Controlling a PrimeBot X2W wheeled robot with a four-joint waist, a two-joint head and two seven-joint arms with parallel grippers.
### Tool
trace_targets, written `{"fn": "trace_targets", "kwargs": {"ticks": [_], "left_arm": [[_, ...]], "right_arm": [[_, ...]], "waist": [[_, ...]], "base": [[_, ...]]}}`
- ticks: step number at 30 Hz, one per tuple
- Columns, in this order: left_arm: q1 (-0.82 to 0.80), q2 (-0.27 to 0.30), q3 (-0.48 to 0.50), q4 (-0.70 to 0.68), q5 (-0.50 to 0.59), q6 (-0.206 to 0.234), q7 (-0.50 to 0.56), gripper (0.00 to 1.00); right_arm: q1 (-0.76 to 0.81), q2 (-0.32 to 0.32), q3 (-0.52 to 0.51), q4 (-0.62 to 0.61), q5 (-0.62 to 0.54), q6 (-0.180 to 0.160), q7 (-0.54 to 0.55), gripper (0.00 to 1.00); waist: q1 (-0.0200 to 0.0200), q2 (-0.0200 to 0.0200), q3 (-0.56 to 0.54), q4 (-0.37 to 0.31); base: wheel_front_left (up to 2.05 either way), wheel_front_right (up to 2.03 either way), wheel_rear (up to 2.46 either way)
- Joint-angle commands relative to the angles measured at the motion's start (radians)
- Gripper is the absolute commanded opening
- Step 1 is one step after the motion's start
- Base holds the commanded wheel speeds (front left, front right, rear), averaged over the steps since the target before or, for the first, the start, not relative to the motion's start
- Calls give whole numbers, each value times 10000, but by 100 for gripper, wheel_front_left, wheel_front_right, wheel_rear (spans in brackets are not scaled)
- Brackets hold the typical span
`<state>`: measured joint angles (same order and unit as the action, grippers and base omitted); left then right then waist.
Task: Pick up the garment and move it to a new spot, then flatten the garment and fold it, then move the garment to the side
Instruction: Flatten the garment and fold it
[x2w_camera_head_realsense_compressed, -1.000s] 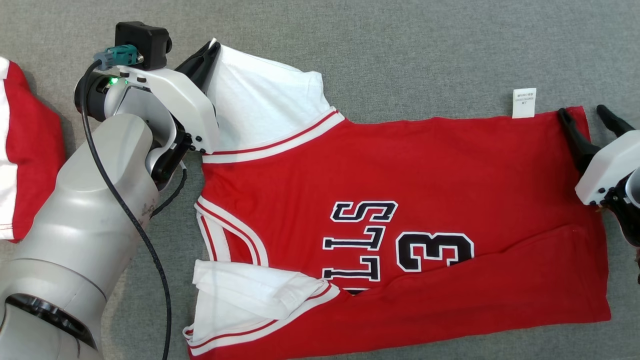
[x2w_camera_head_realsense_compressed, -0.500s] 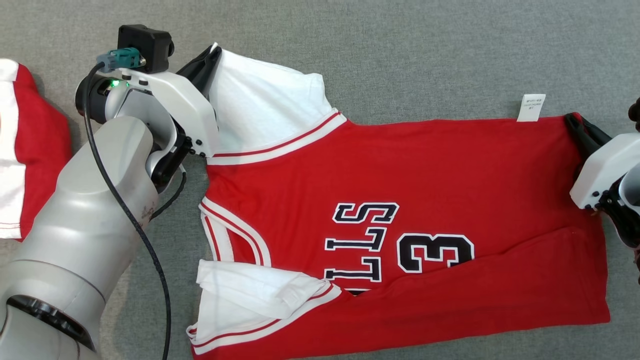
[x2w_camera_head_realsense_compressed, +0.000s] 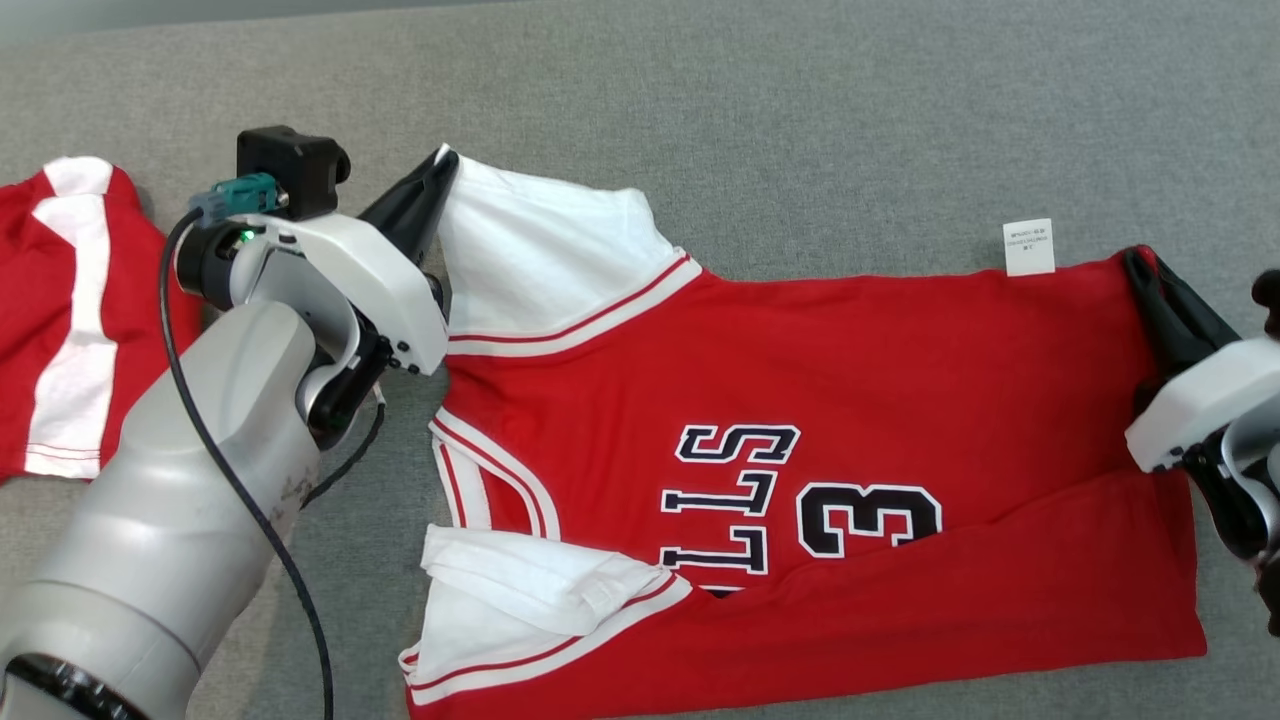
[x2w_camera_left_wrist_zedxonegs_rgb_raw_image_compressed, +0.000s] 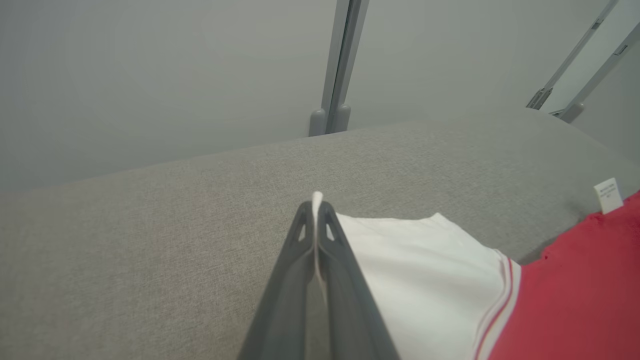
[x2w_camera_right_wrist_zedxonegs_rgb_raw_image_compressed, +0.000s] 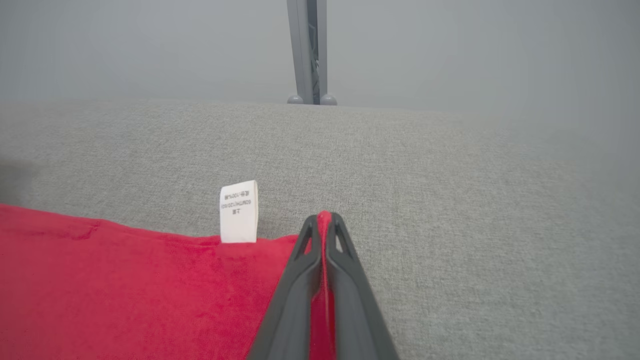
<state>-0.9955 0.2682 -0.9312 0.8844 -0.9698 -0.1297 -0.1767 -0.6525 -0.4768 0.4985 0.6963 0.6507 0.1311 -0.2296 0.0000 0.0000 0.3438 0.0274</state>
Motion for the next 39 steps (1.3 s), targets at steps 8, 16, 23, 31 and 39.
{"fn": "trace_targets", "kwargs": {"ticks": [8, 16, 23, 31, 39], "left_arm": [[1194, 1068, -183, -1869, -161, 87, -250, 0], [2454, 2128, -347, -4099, -146, 750, -26, 0], [3579, 3283, -513, -6541, -137, 1565, 337, 0], [4397, 4397, -851, -8540, -85, 2176, 1008, 0], [4987, 5289, -1317, -10003, -380, 2424, 2086, 0]], "right_arm": [[1082, -235, -666, -248, 114, -7, -372, 0], [2091, -255, -1655, -1034, -211, -7, -374, 0], [2981, -361, -2305, -1520, -368, -7, -377, 0], [3581, -615, -2245, -1881, -380, -7, -358, 0], [3966, -1093, -1793, -2438, -244, -7, 30, 0]], "waist": [[0, 0, -553, 268], [0, 0, -763, 425], [0, 0, -909, 596], [0, 0, -1091, 707], [0, 0, -1341, 653]], "base": [[0, 0, 0], [0, 0, 0], [0, 0, 0], [0, 0, 0], [0, 0, 0]]}}
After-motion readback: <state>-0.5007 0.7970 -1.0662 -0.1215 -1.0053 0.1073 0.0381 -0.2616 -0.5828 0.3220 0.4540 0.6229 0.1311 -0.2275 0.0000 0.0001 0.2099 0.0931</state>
